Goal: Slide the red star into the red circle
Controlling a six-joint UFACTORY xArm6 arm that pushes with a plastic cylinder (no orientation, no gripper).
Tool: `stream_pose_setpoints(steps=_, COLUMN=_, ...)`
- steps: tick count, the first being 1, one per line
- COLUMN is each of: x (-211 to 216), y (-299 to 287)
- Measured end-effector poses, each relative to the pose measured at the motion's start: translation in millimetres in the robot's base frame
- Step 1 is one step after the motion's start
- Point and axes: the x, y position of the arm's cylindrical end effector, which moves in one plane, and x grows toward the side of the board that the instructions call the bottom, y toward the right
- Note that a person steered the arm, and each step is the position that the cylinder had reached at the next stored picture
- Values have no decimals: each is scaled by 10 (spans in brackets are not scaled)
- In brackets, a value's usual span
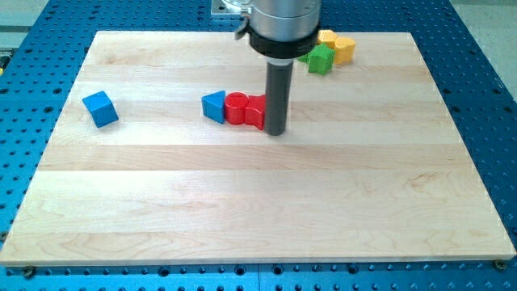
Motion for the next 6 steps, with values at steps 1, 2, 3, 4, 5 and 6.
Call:
stream_pose_setpoints(steps=1, x=-4, y=-154)
stream_pose_setpoints(steps=2, x=-92, y=49)
stream_pose_setpoints(steps=3, x=-182, y=-213)
stream_pose_setpoints(steps=4, x=-189, y=-650)
stream_pose_setpoints(steps=5, x=-217, y=-270)
stream_pose_setpoints(steps=6, x=-376, y=-323)
